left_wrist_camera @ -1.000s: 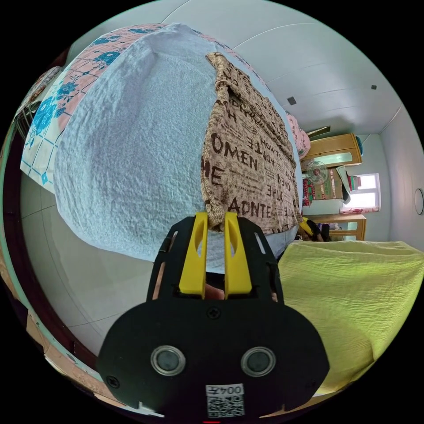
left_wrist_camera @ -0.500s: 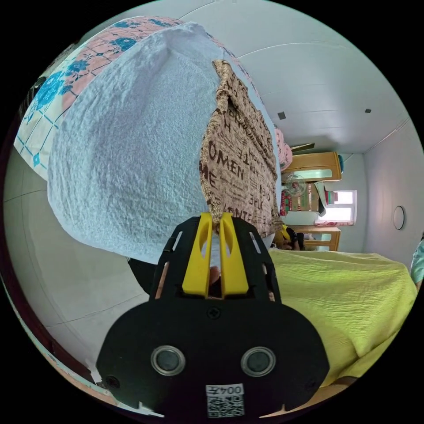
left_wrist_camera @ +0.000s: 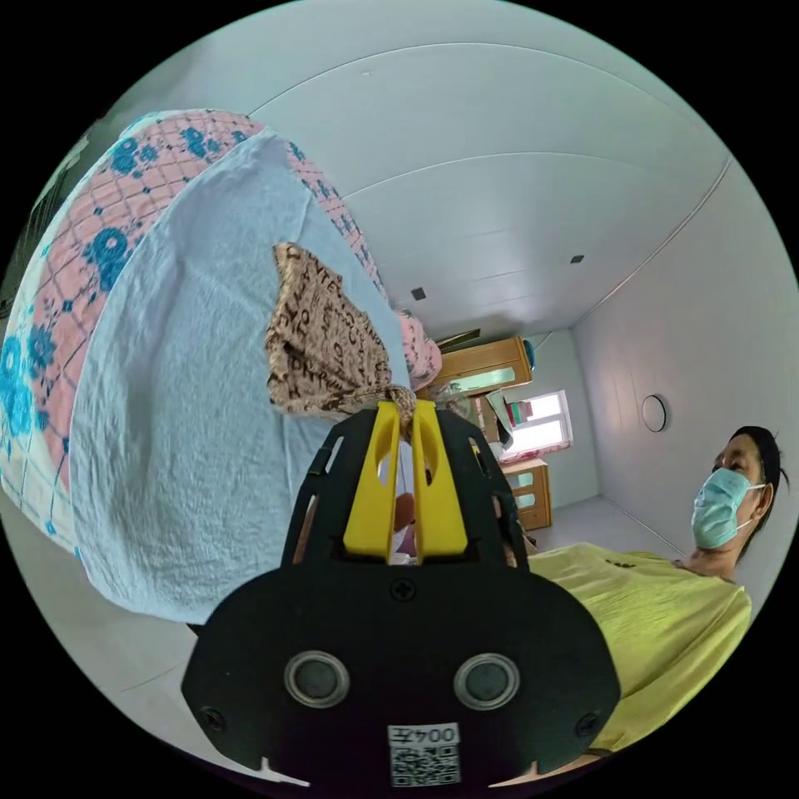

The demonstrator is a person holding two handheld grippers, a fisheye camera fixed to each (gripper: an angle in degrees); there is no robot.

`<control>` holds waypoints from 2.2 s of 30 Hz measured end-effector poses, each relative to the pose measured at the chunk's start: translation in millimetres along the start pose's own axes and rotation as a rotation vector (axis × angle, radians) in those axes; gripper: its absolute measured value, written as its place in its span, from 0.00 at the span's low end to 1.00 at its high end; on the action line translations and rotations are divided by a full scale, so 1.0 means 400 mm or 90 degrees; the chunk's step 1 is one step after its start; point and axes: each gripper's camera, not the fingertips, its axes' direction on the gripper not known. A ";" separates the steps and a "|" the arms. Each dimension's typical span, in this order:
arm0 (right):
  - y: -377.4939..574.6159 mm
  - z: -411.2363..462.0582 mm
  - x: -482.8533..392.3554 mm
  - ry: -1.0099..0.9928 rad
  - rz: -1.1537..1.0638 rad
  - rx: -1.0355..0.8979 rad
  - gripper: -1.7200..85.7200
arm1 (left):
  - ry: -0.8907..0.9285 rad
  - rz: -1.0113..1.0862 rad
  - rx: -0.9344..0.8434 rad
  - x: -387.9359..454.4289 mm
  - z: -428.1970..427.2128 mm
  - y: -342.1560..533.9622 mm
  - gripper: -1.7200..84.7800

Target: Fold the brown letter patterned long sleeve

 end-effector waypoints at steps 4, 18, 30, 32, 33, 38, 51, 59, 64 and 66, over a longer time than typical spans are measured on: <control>-0.124 0.052 -0.060 0.000 -0.008 0.004 0.06 | -0.003 0.006 0.014 0.010 0.018 -0.158 0.06; -0.636 0.474 0.141 0.023 0.099 -0.108 0.06 | -0.068 -0.233 0.065 -0.335 0.270 -0.623 0.06; -0.710 0.718 0.472 0.056 0.272 -0.078 0.10 | -0.048 -0.315 0.119 -0.509 0.423 -0.702 0.05; -0.697 0.731 0.489 0.039 0.266 -0.056 0.13 | -0.002 -0.306 0.146 -0.512 0.419 -0.700 0.05; -0.687 0.732 0.493 0.021 0.253 -0.031 0.14 | 0.023 -0.297 0.184 -0.504 0.407 -0.692 0.05; -0.620 0.691 0.440 -0.023 0.119 0.027 0.14 | -0.031 -0.094 0.210 -0.339 0.354 -0.643 0.05; 0.185 0.801 0.319 0.446 -0.336 -0.095 0.17 | -0.552 0.330 -0.111 0.015 0.748 0.019 0.13; 0.280 0.965 0.412 0.548 -0.341 -0.132 0.17 | -0.640 0.348 -0.119 0.095 0.938 0.005 0.14; 0.278 1.061 0.453 0.583 -0.384 -0.172 0.18 | -0.643 0.338 -0.142 0.115 0.997 0.012 0.13; 0.279 1.108 0.476 0.593 -0.406 -0.207 0.18 | -0.661 0.335 -0.139 0.125 1.024 0.019 0.12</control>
